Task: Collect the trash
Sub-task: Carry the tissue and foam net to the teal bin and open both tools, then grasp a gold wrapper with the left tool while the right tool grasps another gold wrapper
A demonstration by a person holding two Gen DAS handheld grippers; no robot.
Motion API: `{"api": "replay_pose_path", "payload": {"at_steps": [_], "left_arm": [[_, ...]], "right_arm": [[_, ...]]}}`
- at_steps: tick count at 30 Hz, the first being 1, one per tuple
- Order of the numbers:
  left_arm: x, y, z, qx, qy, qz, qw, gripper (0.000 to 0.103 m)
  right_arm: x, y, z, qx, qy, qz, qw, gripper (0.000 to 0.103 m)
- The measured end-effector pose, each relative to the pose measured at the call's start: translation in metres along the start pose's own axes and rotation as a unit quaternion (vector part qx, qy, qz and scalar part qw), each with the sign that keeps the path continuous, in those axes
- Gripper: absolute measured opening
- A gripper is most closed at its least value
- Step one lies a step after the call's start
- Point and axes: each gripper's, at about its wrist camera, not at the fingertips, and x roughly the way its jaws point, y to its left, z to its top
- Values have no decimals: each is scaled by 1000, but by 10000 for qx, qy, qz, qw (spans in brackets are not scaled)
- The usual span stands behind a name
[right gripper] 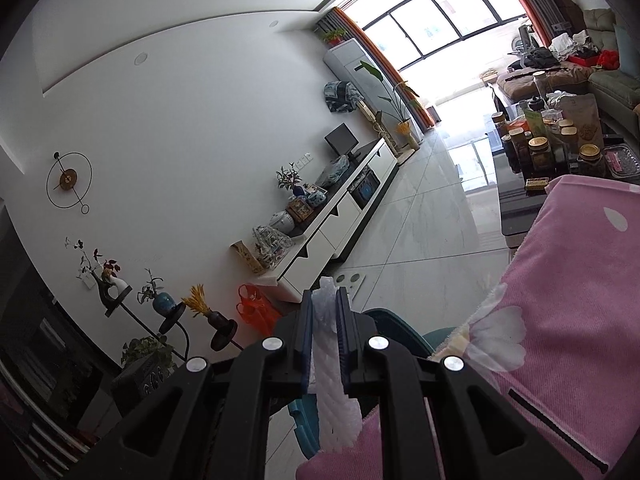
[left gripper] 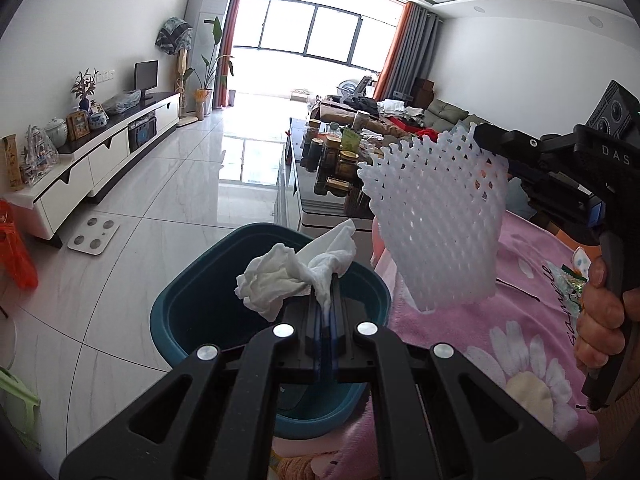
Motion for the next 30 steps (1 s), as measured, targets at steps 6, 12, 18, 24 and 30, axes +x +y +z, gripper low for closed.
{"api": "replay_pose_path", "payload": {"at_steps": [6, 12, 18, 24, 30], "left_arm": [[30, 8, -9, -50, 283, 150, 9995, 3], [56, 7, -16, -87, 487, 315, 9983, 13], [73, 9, -17, -151, 586, 371, 9975, 26], [56, 2, -11, -129, 301, 417, 9986, 38], [10, -41, -4, 254, -218, 20, 9994, 52]], "right_arm": [[55, -6, -12, 119, 482, -260, 9984, 11], [88, -13, -23, 240, 945, -472, 9941, 19], [86, -17, -30, 250, 1078, -610, 9920, 35], [58, -14, -27, 169, 926, -549, 9940, 38], [-4, 3, -25, -257, 633, -508, 9964, 45]]}}
